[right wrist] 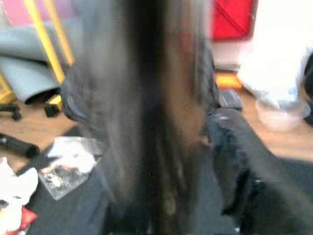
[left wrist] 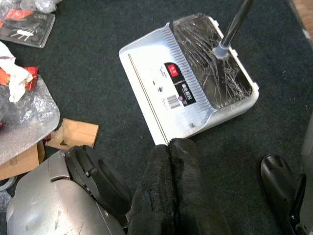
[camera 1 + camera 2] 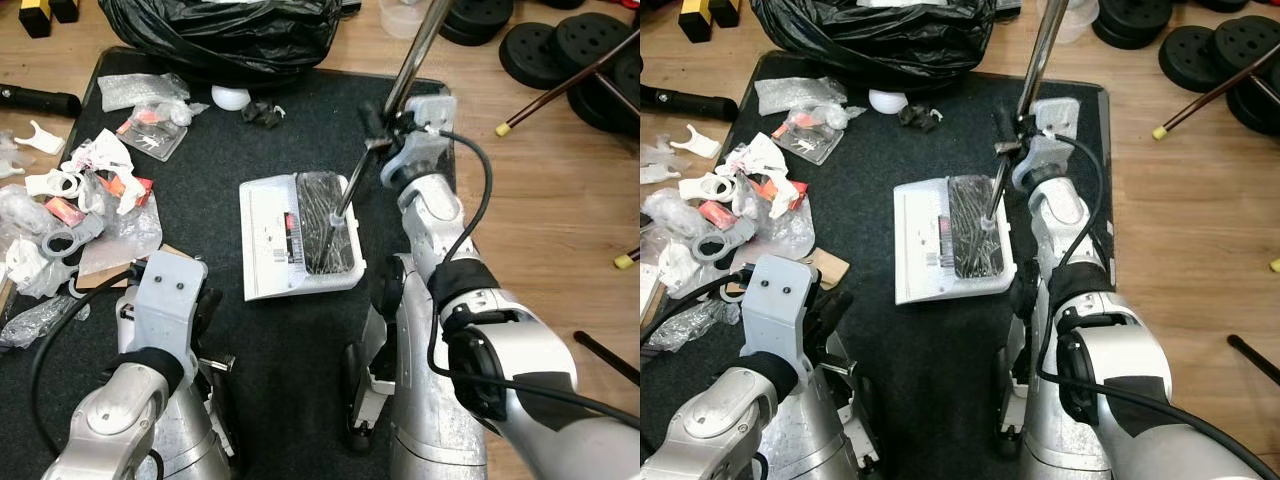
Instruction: Sweep floor
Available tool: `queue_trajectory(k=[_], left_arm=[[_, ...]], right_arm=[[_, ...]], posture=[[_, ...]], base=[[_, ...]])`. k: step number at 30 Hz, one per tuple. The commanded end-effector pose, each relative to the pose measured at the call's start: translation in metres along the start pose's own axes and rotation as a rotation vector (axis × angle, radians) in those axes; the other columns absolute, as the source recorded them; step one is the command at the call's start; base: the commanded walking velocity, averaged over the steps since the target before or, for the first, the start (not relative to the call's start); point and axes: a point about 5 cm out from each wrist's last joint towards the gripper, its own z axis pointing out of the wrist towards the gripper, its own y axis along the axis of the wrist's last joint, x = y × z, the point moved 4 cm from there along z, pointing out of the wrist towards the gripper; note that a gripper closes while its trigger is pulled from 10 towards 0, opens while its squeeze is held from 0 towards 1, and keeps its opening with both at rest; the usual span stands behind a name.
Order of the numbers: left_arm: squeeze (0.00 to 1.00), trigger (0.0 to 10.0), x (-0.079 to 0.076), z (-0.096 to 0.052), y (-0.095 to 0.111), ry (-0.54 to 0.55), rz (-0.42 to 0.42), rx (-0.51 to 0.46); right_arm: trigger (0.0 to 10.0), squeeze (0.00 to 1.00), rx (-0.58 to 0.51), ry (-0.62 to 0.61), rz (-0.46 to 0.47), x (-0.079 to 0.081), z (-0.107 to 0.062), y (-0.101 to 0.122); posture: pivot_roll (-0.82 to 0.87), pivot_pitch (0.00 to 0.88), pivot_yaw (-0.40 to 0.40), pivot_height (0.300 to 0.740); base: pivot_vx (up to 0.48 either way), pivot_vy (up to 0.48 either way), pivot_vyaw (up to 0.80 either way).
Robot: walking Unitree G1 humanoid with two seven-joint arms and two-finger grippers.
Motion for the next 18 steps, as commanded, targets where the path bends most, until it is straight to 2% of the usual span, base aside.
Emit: queue_trajectory(k=[1,8,11,12,13,15,16,18], left_arm=[[0.0,10.0,-0.003,-0.003,-0.007,-0.018,-0.013,0.034],[0.0,10.0,-0.003,0.001,-0.007,-0.014,-0.02,0.035],[0.0,10.0,-0.004,0.006,-0.007,-0.01,-0.023,0.032],[0.0,10.0,-0.004,0.009,-0.007,-0.004,-0.025,0.026],[0.0,10.0,-0.004,0.009,-0.007,-0.004,-0.025,0.026],[0.0,10.0,-0.004,0.013,-0.006,0.003,-0.028,0.018],[0.0,10.0,-0.004,0.013,-0.006,0.003,-0.028,0.018],[0.0,10.0,-0.004,0.019,-0.006,0.009,-0.035,0.008]], right_arm=[[10.0,1.0,0.022,-0.021,0.01,-0.005,-0.006,-0.009],[10.0,1.0,0.069,-0.013,0.0,-0.01,-0.019,-0.023],[10.0,1.0,0.133,-0.005,-0.022,-0.017,-0.035,-0.038],[10.0,0.0,0.173,0.004,-0.039,-0.024,-0.05,-0.044],[10.0,0.0,0.173,0.004,-0.039,-0.024,-0.05,-0.044],[10.0,0.0,0.222,0.034,-0.058,-0.03,-0.074,-0.05],[10.0,0.0,0.222,0.034,-0.058,-0.03,-0.074,-0.05],[10.0,0.0,0.216,0.08,-0.028,-0.026,-0.098,-0.044]], posture=[[0.05,0.486,-0.086,0.351],[0.03,0.469,-0.104,0.351],[0.02,0.452,-0.112,0.351],[0.01,0.432,-0.119,0.351],[0.01,0.432,-0.119,0.351],[-0.01,0.415,-0.127,0.351],[-0.01,0.415,-0.127,0.351],[-0.03,0.396,-0.132,0.356]], base=[[0.0,0.0,0.0],[0.0,0.0,0.0],[0.0,0.0,0.0],[0.0,0.0,0.0],[0.0,0.0,0.0],[0.0,0.0,0.0],[0.0,0.0,0.0],[0.0,0.0,0.0]])
